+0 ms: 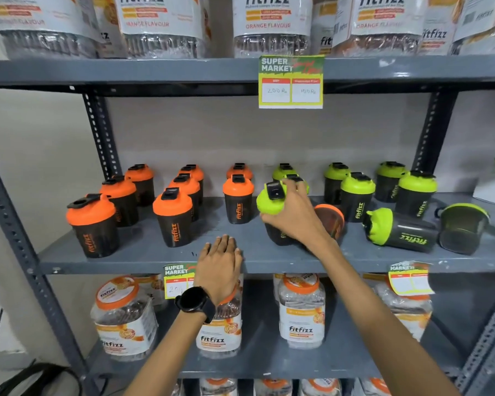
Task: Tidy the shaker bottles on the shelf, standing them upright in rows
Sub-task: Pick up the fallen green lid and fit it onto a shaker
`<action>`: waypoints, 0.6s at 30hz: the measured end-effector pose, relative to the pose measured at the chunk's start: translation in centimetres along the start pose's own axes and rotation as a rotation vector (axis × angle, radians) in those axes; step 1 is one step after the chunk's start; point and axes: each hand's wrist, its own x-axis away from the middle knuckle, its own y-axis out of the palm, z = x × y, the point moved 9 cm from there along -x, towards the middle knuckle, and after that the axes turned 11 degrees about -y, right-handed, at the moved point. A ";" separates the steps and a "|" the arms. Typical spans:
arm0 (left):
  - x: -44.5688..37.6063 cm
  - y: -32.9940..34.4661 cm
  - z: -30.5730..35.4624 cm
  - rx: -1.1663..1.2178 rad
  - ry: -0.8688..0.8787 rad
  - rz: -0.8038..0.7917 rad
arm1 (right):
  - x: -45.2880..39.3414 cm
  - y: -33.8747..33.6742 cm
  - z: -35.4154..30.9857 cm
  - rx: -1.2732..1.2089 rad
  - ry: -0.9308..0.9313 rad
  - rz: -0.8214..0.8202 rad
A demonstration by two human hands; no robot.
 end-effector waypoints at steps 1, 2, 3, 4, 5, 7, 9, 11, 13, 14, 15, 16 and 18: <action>0.0 0.0 0.0 0.002 -0.002 -0.003 | 0.0 -0.8 0.5 -0.033 0.044 0.035; -0.1 0.1 0.0 0.008 -0.005 -0.006 | 0.0 -1.3 1.1 -0.054 0.087 0.055; -0.1 0.1 0.0 0.012 -0.006 -0.009 | -0.1 -1.5 1.6 -0.061 0.125 0.061; -0.2 0.2 0.0 0.012 -0.005 -0.012 | 0.0 -1.6 1.9 -0.060 0.151 0.061; -0.2 0.3 0.1 0.009 -0.002 -0.014 | 0.0 -1.4 2.2 -0.055 0.170 0.054; -0.2 0.5 0.1 0.006 0.002 -0.018 | 0.2 -0.7 2.7 -0.043 0.194 0.033; -0.2 0.3 0.1 -0.001 -0.001 -0.015 | 0.2 -0.3 3.1 -0.044 0.206 0.024; -0.1 0.1 0.1 -0.011 -0.001 -0.007 | 0.1 -0.2 3.4 -0.045 0.216 0.020; 0.0 0.1 0.1 -0.013 -0.002 -0.003 | 0.0 -0.2 3.5 -0.035 0.215 0.005; 0.0 0.1 0.1 -0.012 -0.001 -0.002 | 0.0 -0.1 3.5 -0.030 0.205 -0.006; 0.0 0.1 0.2 -0.010 0.000 -0.001 | 0.1 -0.1 3.4 -0.019 0.194 -0.021; 0.0 0.0 0.2 -0.006 -0.001 -0.002 | 0.1 -0.1 3.5 -0.017 0.185 -0.031; 0.1 0.0 0.2 -0.001 -0.001 -0.004 | 0.4 -0.8 3.7 -0.030 0.178 -0.025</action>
